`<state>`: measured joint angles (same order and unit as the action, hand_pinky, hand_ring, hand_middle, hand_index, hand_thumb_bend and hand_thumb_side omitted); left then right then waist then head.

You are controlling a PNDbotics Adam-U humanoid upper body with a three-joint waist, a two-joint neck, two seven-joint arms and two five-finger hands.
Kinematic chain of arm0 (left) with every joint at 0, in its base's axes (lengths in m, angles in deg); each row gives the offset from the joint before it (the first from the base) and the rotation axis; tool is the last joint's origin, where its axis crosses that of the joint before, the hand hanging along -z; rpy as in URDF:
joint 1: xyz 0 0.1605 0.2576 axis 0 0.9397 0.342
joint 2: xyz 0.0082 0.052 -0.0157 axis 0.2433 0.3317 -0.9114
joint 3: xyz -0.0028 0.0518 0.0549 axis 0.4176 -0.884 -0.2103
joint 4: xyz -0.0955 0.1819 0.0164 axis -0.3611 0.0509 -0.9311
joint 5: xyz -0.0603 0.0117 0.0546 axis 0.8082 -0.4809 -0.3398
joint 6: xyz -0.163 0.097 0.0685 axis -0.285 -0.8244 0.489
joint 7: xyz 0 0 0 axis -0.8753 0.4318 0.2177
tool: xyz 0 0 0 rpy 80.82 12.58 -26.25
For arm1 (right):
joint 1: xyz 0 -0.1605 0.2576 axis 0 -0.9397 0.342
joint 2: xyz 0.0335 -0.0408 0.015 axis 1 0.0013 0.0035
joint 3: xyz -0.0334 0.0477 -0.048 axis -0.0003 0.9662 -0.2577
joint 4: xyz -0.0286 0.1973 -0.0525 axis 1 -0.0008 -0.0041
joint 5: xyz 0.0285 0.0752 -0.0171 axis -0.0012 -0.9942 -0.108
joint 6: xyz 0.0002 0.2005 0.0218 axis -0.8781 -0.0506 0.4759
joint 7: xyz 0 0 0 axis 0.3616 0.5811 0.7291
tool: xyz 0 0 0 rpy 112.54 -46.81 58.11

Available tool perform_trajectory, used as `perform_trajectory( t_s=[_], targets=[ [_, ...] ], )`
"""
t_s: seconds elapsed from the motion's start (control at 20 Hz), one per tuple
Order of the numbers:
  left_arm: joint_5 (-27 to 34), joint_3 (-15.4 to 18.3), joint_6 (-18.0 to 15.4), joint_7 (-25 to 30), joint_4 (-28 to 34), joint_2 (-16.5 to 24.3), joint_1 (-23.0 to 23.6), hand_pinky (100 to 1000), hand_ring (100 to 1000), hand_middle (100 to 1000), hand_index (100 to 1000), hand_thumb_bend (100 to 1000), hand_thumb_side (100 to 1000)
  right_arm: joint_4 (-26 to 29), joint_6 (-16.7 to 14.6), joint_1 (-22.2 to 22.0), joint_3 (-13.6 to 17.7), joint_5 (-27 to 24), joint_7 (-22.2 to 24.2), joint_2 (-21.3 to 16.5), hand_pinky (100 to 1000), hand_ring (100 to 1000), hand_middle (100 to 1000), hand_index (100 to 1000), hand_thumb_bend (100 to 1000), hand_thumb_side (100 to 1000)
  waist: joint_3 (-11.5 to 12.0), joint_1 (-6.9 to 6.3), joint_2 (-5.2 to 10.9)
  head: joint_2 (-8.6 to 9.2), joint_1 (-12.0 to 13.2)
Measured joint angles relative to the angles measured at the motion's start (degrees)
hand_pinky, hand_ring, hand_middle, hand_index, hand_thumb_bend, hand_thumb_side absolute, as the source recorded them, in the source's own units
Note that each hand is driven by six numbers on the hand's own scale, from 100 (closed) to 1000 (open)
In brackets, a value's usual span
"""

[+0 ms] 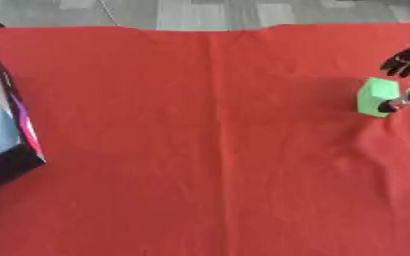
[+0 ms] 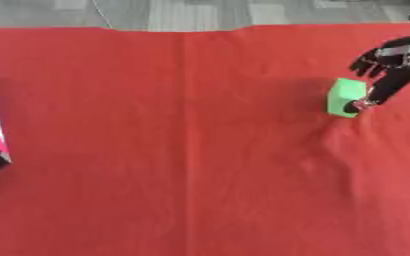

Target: Pick up the objects with one hand, pass them to the other hand, and then place them into the box on the other side of the table.

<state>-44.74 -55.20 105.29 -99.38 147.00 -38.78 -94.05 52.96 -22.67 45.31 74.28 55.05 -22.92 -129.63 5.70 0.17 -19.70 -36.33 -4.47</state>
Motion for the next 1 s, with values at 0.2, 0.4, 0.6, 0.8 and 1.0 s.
perform_trajectory(
  t_s=[0.2, 0.4, 0.6, 0.8, 1.0],
  targets=[
    [-0.1, -0.2, 0.0, 0.1, 0.0, 0.0, 0.0, 811, 703, 621, 779, 100, 797, -1.0, -0.1, 0.0, 0.3, 1.2, -0.3, 0.3, 1000, 939, 889, 944, 498, 249, 0.3, 0.00, -0.26, 0.24, 0.1],
    [-0.2, -0.3, 0.0, 0.3, 0.0, -0.2, 0.0, 812, 704, 622, 778, 100, 797, -1.7, -0.2, 0.0, 0.4, 2.0, -0.7, 0.3, 1000, 942, 888, 943, 493, 248, 0.5, 0.02, -0.51, 0.28, 0.1],
    [-0.4, -0.3, -0.1, 0.5, 0.0, -0.4, -0.1, 813, 705, 624, 778, 100, 795, -2.2, -0.4, 0.0, 0.4, 3.0, -0.9, 0.4, 1000, 941, 884, 942, 488, 244, 0.7, 0.02, -0.74, 0.72, 0.1],
    [-0.5, -0.3, 0.0, 0.6, 0.0, -0.4, -0.1, 814, 706, 624, 777, 100, 791, -3.0, -0.3, 0.0, 0.9, 3.8, -1.1, 0.5, 1000, 931, 870, 935, 461, 205, 1.0, 0.02, -0.99, 0.75, 0.0],
    [-0.6, -0.4, -0.1, 0.7, 0.1, -0.4, -0.4, 815, 706, 624, 777, 100, 789, -3.6, 0.3, 0.0, 1.4, 3.8, -2.0, 0.9, 1000, 919, 826, 912, 443, 172, 1.2, 0.02, -1.25, 0.76, -0.2]
  ],
)
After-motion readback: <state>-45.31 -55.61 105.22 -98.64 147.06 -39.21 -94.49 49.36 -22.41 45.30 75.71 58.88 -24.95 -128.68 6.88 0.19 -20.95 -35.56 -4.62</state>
